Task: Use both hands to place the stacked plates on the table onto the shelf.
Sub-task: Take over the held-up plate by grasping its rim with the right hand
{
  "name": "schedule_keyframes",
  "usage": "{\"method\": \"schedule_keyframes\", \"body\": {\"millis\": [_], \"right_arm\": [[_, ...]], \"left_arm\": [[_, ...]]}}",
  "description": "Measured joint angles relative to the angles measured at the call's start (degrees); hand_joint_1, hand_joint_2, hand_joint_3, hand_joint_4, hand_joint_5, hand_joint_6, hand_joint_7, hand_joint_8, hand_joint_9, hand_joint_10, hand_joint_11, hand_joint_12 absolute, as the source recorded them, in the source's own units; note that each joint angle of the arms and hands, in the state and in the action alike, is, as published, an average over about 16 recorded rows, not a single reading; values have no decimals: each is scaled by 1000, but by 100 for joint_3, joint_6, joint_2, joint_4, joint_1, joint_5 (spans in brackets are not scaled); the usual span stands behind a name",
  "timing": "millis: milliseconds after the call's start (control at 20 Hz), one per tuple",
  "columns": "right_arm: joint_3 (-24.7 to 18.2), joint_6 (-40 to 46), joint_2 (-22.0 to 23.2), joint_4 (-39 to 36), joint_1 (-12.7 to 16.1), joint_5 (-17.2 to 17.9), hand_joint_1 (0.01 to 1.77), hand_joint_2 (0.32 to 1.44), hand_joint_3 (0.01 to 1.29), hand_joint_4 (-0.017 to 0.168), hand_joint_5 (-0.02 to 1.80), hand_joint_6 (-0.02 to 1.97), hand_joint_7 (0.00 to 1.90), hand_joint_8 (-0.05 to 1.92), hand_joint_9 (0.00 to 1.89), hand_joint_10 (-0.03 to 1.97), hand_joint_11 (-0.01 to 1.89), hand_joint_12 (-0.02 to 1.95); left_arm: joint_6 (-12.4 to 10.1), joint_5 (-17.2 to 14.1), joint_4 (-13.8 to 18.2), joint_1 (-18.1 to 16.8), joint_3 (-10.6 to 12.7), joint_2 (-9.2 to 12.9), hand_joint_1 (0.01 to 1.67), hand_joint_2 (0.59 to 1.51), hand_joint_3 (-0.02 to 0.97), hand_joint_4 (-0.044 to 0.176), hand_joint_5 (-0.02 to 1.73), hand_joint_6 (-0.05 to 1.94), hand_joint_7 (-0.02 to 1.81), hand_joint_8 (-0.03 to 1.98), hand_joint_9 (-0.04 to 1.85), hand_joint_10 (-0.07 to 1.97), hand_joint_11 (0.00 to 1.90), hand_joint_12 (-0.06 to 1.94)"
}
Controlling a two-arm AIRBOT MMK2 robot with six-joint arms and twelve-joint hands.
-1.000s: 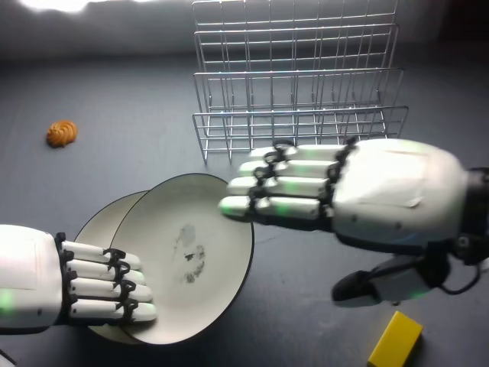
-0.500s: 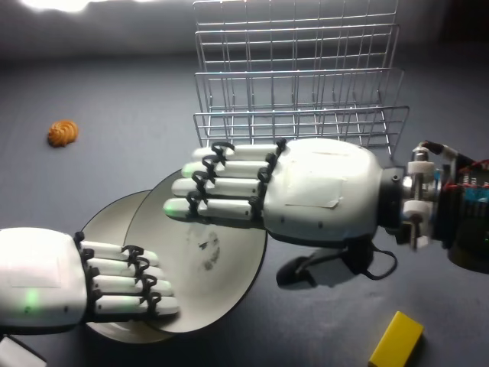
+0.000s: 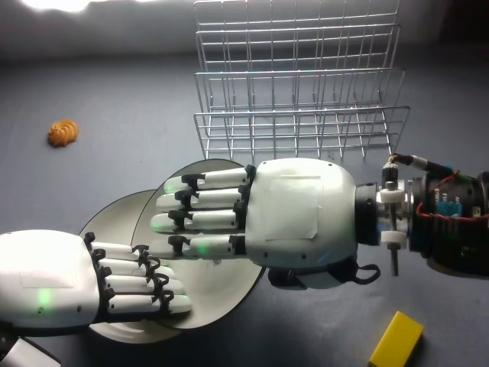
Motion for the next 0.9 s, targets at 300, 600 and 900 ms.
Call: {"method": "schedule_keyframes", "body": {"millis": [300,600,900], "right_arm": [[246,-122,-201,17,40,-38,1177,994,18,3,152,21,106,16,81,20,20,381],[417,-128,-329,94,112,-80,1185,1014,19,3,347,28,335,31,282,65,34,873],[469,-107,-375,128,177,-31,1198,1023,18,3,592,164,632,84,570,154,207,1243]], "left_arm": [[1,21,-57,-11,-33,-2,13,1094,12,-9,-13,-32,-3,-6,21,7,15,9],[1,38,-110,-19,-66,-2,13,1095,13,-9,-13,-32,-3,-4,21,6,16,9],[1,38,-172,-22,-93,-2,12,1095,13,-9,-14,-32,-3,-3,20,7,16,9]]}}
